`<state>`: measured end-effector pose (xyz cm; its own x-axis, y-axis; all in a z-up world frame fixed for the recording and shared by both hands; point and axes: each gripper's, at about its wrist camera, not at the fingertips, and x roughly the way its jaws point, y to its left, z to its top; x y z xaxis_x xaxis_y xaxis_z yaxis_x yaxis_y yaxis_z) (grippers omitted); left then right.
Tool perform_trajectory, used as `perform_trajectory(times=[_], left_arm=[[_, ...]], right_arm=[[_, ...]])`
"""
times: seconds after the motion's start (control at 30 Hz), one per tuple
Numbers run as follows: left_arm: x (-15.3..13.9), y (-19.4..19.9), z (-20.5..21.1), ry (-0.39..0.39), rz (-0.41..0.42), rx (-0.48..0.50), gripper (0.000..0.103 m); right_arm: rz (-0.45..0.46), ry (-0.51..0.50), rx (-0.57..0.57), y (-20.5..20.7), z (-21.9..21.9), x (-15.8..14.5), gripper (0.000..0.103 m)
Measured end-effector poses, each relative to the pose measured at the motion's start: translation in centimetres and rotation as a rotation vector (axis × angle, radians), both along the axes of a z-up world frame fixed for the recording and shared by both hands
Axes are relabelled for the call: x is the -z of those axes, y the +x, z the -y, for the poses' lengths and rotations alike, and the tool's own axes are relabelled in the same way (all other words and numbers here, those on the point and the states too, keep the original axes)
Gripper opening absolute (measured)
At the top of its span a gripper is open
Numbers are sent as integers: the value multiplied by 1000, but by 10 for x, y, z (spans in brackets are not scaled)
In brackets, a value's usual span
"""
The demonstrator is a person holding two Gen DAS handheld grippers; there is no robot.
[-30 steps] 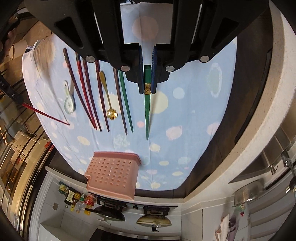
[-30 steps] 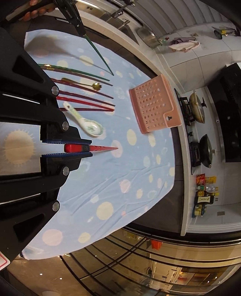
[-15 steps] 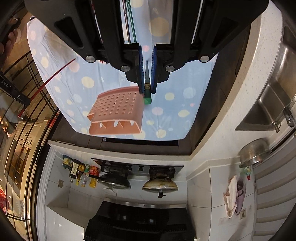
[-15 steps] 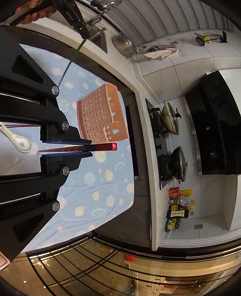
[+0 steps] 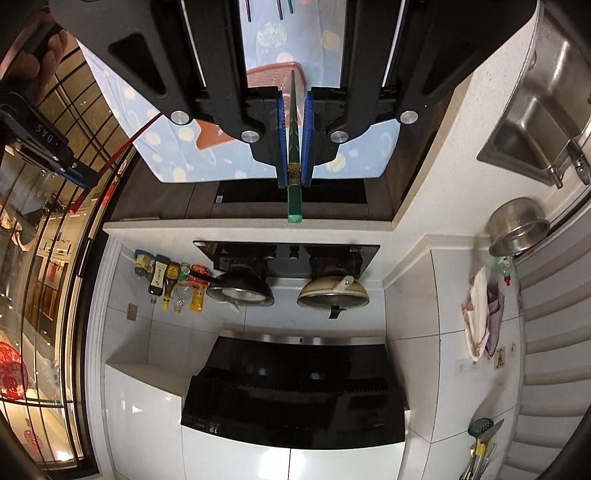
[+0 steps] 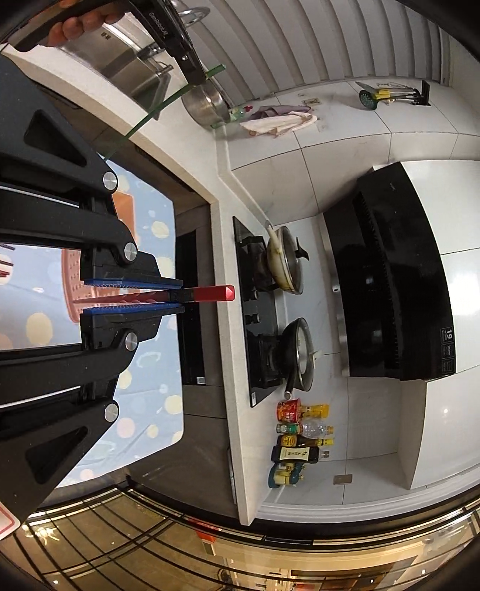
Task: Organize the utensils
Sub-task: 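Lift both chopsticks and carry them over the pink caddy, then open both tools to drop the chopsticks into the pink caddy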
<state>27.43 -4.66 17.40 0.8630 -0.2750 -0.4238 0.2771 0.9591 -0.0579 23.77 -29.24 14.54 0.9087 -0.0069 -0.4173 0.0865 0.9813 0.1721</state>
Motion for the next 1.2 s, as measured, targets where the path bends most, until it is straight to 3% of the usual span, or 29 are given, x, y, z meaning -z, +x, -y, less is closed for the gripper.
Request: perform_trajectory(times=[0.13,0.27,0.53,0.77,0.8,0.83,0.87,0.9,1.2], left_arm=[[-10,21,6,-45,10,21,7],[-5,38,17,-37,10,19,7],[34,64,24,-4,-69,-6,7],[67,78,24,18,-140,-31,9],[70,78,24,24,-146,-46,14],[72,78,24,30,-151,-63,38],[74,77,23,34,-146,-80,60],[74,74,22,39,-131,-96,64],[69,55,13,47,-138,-109,68]], right_arm=[[35,26,4,23,4,-11,7],[33,73,2,47,11,-7,7],[-72,134,0,85,21,37,7],[-136,123,-2,95,20,70,10],[-136,117,16,94,21,72,20],[-136,107,39,92,21,74,30],[-123,101,58,88,22,73,52],[-104,101,69,84,22,73,61],[-51,90,79,46,25,53,61]])
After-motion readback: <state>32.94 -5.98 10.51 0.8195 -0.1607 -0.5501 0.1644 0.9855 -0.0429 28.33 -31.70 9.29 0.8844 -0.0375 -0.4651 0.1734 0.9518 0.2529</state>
